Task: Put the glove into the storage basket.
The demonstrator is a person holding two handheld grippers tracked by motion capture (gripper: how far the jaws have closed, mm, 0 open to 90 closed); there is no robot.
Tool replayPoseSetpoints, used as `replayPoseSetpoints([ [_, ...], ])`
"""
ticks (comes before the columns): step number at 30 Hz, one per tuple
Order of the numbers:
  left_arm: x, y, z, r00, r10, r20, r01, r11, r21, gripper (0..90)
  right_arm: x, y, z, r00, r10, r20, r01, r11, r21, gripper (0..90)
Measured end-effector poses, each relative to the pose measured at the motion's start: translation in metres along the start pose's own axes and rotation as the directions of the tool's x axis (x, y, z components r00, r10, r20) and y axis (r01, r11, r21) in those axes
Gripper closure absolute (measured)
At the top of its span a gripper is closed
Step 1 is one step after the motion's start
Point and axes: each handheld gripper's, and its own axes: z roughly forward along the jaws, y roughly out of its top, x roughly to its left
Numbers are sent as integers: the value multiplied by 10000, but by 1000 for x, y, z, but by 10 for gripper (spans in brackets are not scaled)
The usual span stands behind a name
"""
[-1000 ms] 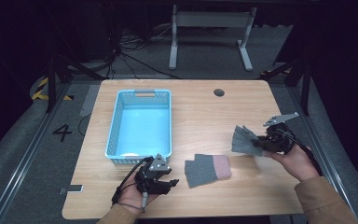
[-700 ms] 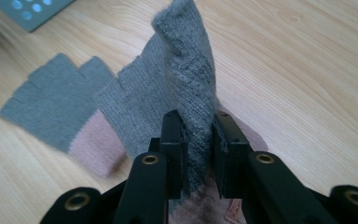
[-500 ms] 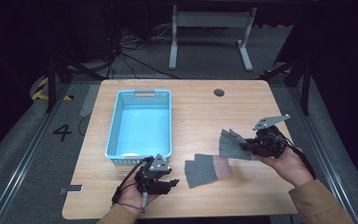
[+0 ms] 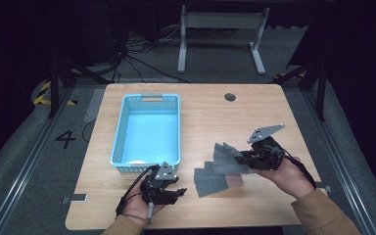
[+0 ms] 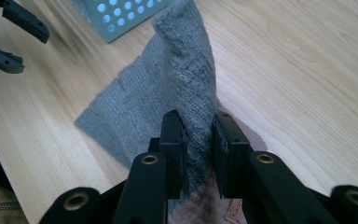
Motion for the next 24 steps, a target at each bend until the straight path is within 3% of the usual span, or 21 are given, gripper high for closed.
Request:
replayPoseSetpoints([
  [14,0,-5,-5,9999,-128,-102,128,9999,46,523,18,9,29,9964,-606,-597,632,9971,429,757],
  [24,0,-4,-3,9999,-108,-97,108,9999,-38,523,22,7,44,9959,-568,-706,629,9942,876,756],
])
